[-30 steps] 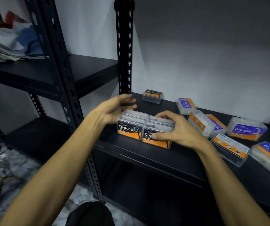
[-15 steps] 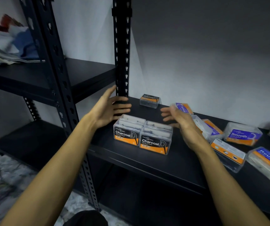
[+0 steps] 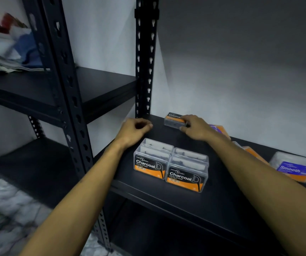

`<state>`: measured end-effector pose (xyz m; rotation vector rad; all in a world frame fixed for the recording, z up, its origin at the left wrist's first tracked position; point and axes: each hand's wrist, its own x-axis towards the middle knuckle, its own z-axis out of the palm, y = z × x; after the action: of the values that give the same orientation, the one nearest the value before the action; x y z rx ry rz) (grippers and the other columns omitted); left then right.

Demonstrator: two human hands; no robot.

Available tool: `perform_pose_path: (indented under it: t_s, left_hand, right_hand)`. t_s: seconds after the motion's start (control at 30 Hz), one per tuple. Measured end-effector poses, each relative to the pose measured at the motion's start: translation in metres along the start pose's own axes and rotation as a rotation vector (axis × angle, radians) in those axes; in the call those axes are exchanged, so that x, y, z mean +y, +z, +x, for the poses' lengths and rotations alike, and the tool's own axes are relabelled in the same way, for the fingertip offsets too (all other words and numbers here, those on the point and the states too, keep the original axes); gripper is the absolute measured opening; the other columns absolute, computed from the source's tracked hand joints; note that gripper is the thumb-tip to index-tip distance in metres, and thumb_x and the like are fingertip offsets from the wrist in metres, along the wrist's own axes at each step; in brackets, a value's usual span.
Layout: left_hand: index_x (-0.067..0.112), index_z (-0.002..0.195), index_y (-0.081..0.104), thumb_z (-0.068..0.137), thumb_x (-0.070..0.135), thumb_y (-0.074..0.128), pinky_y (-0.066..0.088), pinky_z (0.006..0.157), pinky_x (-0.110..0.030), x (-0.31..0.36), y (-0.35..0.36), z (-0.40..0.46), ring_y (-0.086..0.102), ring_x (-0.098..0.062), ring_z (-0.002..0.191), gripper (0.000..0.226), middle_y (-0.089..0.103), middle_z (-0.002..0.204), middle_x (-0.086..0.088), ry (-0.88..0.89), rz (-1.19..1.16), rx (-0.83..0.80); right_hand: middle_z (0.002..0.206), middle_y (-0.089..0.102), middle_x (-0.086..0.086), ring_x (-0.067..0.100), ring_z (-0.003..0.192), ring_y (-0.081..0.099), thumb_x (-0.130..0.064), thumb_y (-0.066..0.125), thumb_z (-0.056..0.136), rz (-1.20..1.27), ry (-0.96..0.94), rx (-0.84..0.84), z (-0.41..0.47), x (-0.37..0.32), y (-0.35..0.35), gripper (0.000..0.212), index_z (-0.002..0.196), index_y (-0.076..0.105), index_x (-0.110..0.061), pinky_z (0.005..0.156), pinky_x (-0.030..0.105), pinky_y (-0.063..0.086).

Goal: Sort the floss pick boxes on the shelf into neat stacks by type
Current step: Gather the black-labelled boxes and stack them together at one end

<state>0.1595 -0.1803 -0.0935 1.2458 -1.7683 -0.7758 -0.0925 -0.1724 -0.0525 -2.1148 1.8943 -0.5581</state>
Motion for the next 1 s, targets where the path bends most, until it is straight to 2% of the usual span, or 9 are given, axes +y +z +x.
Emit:
perform_pose_path:
  t_s: [0.1, 0.2, 0.3, 0.5, 0.6, 0.8, 0.9, 1.0]
  left_hand:
    - [0.029, 0.112, 0.075, 0.091, 0.042, 0.068, 0.039, 0.099, -0.02, 0.0, -0.001, 0.001, 0.06, -0.001, 0.11, 0.026, 0.07, 0.114, 0.016, -0.016, 0.037, -0.029]
    - [0.03, 0.112, 0.074, 0.09, 0.043, 0.067, 0.039, 0.101, -0.022, -0.002, -0.002, 0.003, 0.059, -0.001, 0.111, 0.027, 0.07, 0.116, 0.015, -0.027, 0.041, -0.042]
    - [0.031, 0.108, 0.075, 0.09, 0.043, 0.068, 0.042, 0.104, -0.025, -0.002, -0.002, 0.003, 0.062, -0.002, 0.111, 0.023, 0.072, 0.113, 0.015, -0.045, 0.006, -0.035]
    - [0.027, 0.114, 0.072, 0.091, 0.044, 0.066, 0.042, 0.104, -0.027, 0.008, -0.011, 0.016, 0.063, -0.01, 0.112, 0.029, 0.07, 0.118, 0.008, -0.13, 0.062, -0.185]
    - [0.023, 0.118, 0.069, 0.094, 0.041, 0.064, 0.042, 0.109, -0.034, 0.035, -0.014, 0.029, 0.061, -0.017, 0.116, 0.03, 0.069, 0.12, 0.001, -0.096, 0.188, -0.276]
    - [0.031, 0.124, 0.064, 0.092, 0.042, 0.066, 0.043, 0.108, -0.037, 0.103, 0.02, 0.036, 0.06, -0.017, 0.117, 0.034, 0.066, 0.128, 0.002, 0.053, 0.444, -0.538]
    - [0.025, 0.13, 0.062, 0.094, 0.04, 0.064, 0.043, 0.107, -0.042, 0.11, 0.041, 0.036, 0.058, -0.022, 0.119, 0.039, 0.062, 0.132, -0.001, 0.039, 0.603, -0.58]
    - [0.022, 0.133, 0.061, 0.092, 0.038, 0.067, 0.04, 0.111, -0.043, 0.106, 0.049, 0.038, 0.055, -0.024, 0.125, 0.044, 0.06, 0.137, -0.002, -0.017, 0.608, -0.642]
  right_hand:
    - [0.131, 0.049, 0.014, 0.031, 0.118, 0.049, -0.027, 0.067, 0.091, -0.163, -0.044, 0.029, 0.014, 0.007, 0.007, 0.053, 0.138, 0.051, -0.009, 0.1, 0.038, 0.042]
    - [0.121, 0.044, 0.012, 0.028, 0.106, 0.048, -0.029, 0.073, 0.086, -0.278, -0.089, 0.108, 0.017, 0.009, 0.009, 0.046, 0.123, 0.057, -0.007, 0.09, 0.038, 0.044]
    - [0.115, 0.045, 0.009, 0.023, 0.095, 0.048, -0.026, 0.077, 0.083, -0.231, -0.102, 0.089, 0.013, 0.009, 0.006, 0.041, 0.114, 0.058, -0.008, 0.08, 0.031, 0.039]
    - [0.114, 0.057, 0.008, 0.024, 0.101, 0.053, -0.028, 0.078, 0.082, -0.194, -0.119, 0.047, -0.008, 0.004, -0.006, 0.038, 0.113, 0.066, -0.011, 0.085, 0.033, 0.044]
    - [0.11, 0.062, 0.005, 0.022, 0.101, 0.056, -0.03, 0.079, 0.081, -0.092, -0.127, -0.019, -0.023, 0.0, -0.016, 0.034, 0.11, 0.07, -0.015, 0.088, 0.034, 0.047]
    - [0.105, 0.068, 0.002, 0.019, 0.097, 0.061, -0.033, 0.076, 0.084, 0.05, -0.134, -0.052, -0.05, -0.003, -0.022, 0.024, 0.103, 0.074, -0.018, 0.087, 0.035, 0.049]
    - [0.099, 0.065, 0.001, 0.018, 0.091, 0.06, -0.034, 0.081, 0.077, 0.077, -0.125, -0.032, -0.059, -0.003, -0.016, 0.028, 0.099, 0.074, -0.017, 0.081, 0.034, 0.05]
    - [0.098, 0.068, -0.001, 0.017, 0.091, 0.062, -0.034, 0.081, 0.078, 0.096, -0.119, -0.011, -0.065, 0.002, -0.013, 0.031, 0.104, 0.074, -0.02, 0.083, 0.035, 0.052]
